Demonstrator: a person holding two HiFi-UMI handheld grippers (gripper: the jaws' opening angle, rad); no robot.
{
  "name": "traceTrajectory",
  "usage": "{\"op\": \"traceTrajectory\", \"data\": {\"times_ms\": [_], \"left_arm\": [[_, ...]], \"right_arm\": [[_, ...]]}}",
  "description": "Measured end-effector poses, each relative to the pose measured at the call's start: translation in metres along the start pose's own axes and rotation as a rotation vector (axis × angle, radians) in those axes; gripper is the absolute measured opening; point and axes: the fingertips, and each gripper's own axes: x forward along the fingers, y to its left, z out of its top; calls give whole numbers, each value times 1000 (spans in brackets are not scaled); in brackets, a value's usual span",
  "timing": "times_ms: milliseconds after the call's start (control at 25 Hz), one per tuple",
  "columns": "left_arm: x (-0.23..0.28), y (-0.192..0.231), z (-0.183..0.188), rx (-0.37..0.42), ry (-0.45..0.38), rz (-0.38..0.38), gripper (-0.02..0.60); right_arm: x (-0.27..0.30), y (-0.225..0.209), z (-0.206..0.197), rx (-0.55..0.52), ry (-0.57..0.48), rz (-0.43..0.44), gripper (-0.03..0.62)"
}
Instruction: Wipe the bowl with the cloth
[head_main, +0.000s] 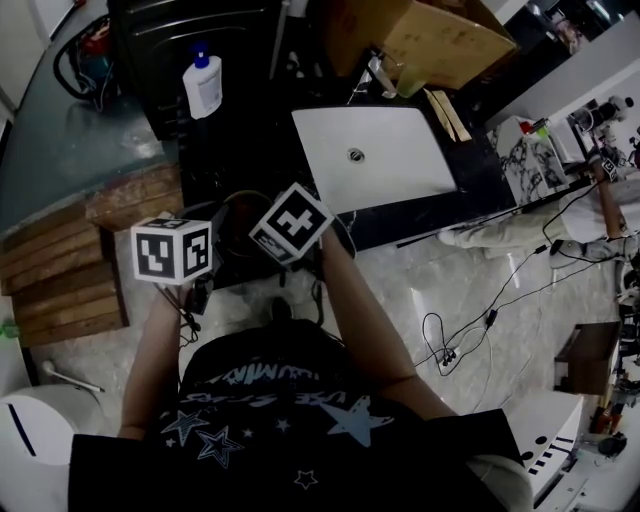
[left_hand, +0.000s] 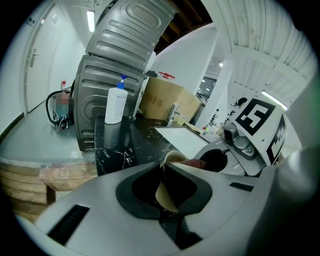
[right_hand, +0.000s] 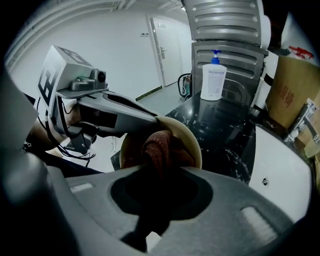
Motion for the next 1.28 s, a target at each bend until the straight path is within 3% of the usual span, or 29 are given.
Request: {"op": "traceTrajectory", "data": {"times_ms": [160,560,840,960,1120,1280], "left_arm": [[-2,-1,-2,16,-8,6,26],[-7,-6,-8,13,-40,14,29],[-9,-6,-12,-7,-55,4,29],[-9,-6,-13,-7,-50,-1,29],[-10,-4,-16,-13,-41,-12,29],[-14,5,-17,-15,-42,-5,28]], "right_arm": [[6,13,-3,61,-18,93,66],[6,38,9,254,-172,333,66],[-10,40,23,466,-378,483,66],[-11,38,21,493,-395,471,66],[-12,37,17,452,-391,407,66],[-25,27,13,440,-485,349,66]]}}
